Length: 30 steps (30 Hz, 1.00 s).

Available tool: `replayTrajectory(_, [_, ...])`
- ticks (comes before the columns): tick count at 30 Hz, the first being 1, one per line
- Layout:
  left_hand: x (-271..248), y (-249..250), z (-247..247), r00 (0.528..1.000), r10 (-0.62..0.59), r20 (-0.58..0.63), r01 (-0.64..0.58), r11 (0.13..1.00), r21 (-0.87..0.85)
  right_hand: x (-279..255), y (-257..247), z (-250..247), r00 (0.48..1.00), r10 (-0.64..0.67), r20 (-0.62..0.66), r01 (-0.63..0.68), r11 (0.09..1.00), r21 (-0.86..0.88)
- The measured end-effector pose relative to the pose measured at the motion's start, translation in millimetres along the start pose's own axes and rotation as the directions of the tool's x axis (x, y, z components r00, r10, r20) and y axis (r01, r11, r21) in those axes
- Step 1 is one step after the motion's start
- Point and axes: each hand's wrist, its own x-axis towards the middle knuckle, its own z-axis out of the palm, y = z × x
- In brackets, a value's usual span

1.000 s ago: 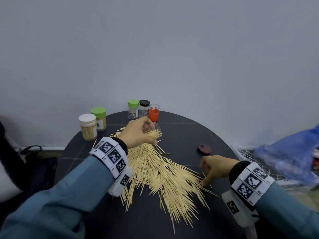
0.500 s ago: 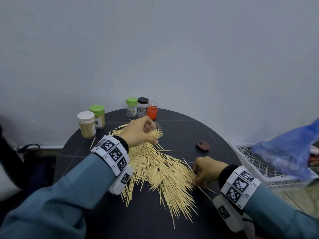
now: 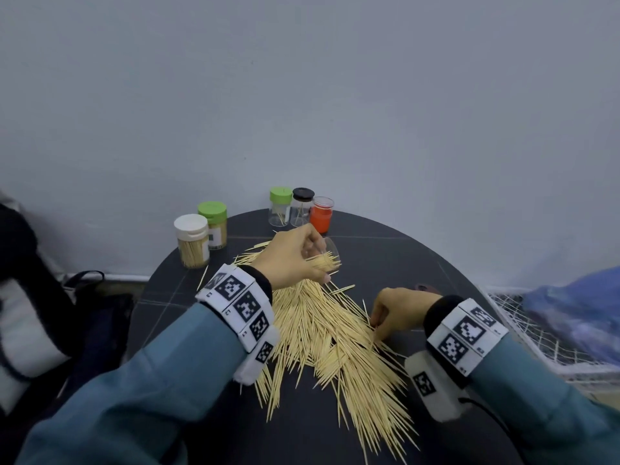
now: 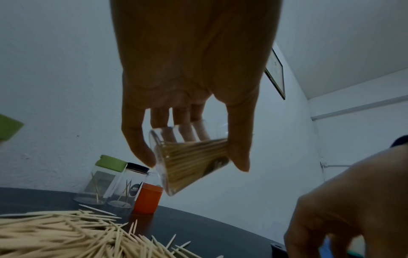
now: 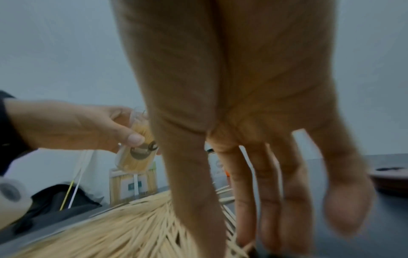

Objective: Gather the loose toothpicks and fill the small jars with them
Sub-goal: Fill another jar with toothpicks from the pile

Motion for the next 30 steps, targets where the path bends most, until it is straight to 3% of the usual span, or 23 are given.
replayTrajectory(10, [-0.2, 0.4, -0.8, 1.000, 0.009, 0.011, -0.009, 1.000, 0.016, 16.2, -24.7, 13.0, 0.998, -0.030, -0.060, 0.023, 0.993, -0.115])
replayTrajectory(23, [-0.2, -0.7, -1.6, 1.000, -0.003, 0.018, 0.002, 1.000, 0.028, 23.7, -37.4, 18.9, 0.996, -0.032, -0.086, 0.023, 0.995, -0.097])
replayTrajectory(30, [-0.7, -2.1, -1.0, 1.000, -0.026, 0.012, 0.026, 0.999, 0.039, 24.5, -38.9, 20.9, 0.996, 0.020, -0.085, -0.015, 0.998, 0.062])
